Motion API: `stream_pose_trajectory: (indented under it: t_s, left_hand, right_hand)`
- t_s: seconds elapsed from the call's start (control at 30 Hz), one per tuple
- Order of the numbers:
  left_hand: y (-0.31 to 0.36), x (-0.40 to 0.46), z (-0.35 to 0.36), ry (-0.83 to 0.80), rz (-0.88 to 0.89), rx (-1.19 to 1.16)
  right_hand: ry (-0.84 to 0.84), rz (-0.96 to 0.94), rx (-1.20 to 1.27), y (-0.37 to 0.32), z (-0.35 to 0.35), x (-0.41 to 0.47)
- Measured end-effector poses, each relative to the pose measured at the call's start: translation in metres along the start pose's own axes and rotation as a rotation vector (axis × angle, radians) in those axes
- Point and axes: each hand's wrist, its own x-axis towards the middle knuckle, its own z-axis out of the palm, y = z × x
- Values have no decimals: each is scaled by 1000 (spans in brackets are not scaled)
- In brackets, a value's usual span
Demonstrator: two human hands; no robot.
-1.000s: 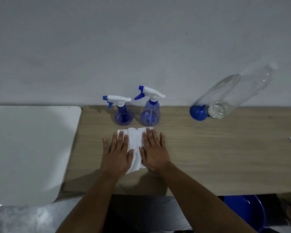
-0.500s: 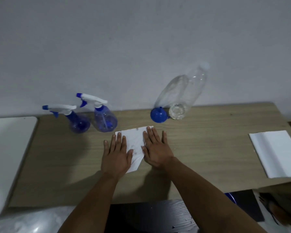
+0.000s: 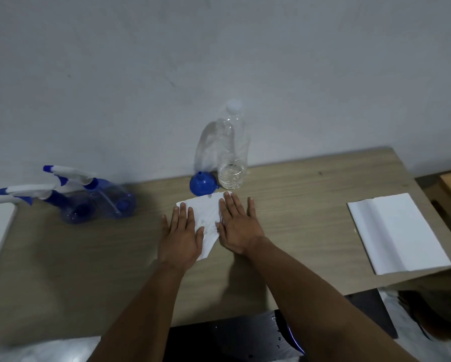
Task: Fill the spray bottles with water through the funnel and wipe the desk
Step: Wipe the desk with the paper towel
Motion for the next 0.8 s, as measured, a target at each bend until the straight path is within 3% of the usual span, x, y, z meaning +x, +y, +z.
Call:
stream_pose_trajectory:
  t_s: [0.27,0.8]
  left_hand:
    - [35,6,-1,-6,78,-3]
    - [176,38,-10,-34,259,-75]
  right_hand:
    - [21,33,14,33,-5,-18]
    - [33,143,7,182,-25,-94]
